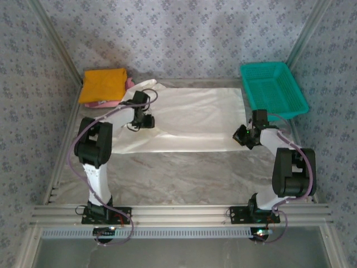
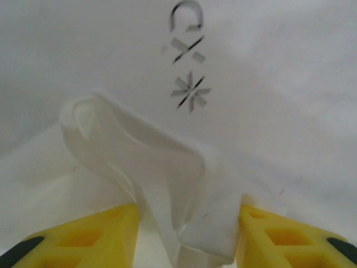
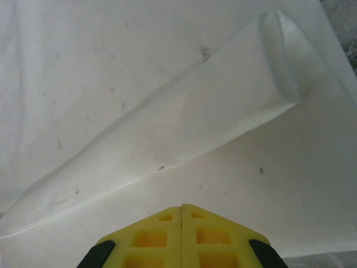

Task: Fold and stack the t-shirts

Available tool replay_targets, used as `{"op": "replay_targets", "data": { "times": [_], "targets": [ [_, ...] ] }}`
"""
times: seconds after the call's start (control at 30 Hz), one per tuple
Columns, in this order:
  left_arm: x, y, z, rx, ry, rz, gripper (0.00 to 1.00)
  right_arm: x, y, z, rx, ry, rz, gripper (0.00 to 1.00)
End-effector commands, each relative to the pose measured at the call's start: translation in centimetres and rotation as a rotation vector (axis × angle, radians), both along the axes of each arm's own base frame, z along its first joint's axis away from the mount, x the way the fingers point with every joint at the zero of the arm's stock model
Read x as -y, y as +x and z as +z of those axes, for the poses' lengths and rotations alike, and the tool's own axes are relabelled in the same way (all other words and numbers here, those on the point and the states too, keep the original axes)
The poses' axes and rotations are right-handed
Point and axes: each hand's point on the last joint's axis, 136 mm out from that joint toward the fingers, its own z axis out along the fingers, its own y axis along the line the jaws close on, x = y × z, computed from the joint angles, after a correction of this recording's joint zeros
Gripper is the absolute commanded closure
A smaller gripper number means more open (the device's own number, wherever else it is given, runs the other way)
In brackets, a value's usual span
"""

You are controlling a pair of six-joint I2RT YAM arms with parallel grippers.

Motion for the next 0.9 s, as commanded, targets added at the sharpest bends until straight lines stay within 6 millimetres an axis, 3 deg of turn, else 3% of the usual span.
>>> {"op": "replay_targets", "data": {
  "times": [0.0,0.07,0.17,0.3,0.43,0.5,0.6,0.7,0.87],
  "targets": [
    [3.0,3.4,2.6,0.094,-0.057,-0.069,0.53,0.0,-0.4,1.0,0.023,0.010,-0.003,1.00],
    [3.9,4.9,2.8,0.109,-0.078,-0.081,0.50,0.1,-0.4,1.4,0.037,0.009,-0.005,1.00],
    [5.7,6.6,4.9,0.150,-0.086,-0.117,0.46,0.1,-0.5,1.8,0.035,0.013,-0.004,1.00],
    [6.4,6.7,8.6,0.200,-0.062,-0.129,0.45,0.1,-0.8,2.0,0.042,-0.007,0.021,1.00],
    [5.2,4.9,11.6,0.287,-0.076,-0.117,0.45,0.3,-1.2,1.9,0.034,-0.016,0.026,1.00],
    [3.9,3.2,13.3,0.342,-0.089,-0.094,0.45,0.2,-1.6,2.0,0.034,-0.020,0.028,1.00],
    [1.7,0.1,14.1,0.387,-0.098,-0.046,0.49,0.3,-2.5,1.7,0.015,-0.030,0.032,1.00],
    [1.5,-2.7,11.9,0.366,-0.121,-0.061,0.56,0.0,-2.6,0.8,-0.012,-0.028,0.040,1.00],
    [1.2,-5.7,5.0,0.204,-0.097,-0.042,0.68,-1.2,-1.6,-0.2,-0.035,-0.062,0.060,1.00]
  ]
}}
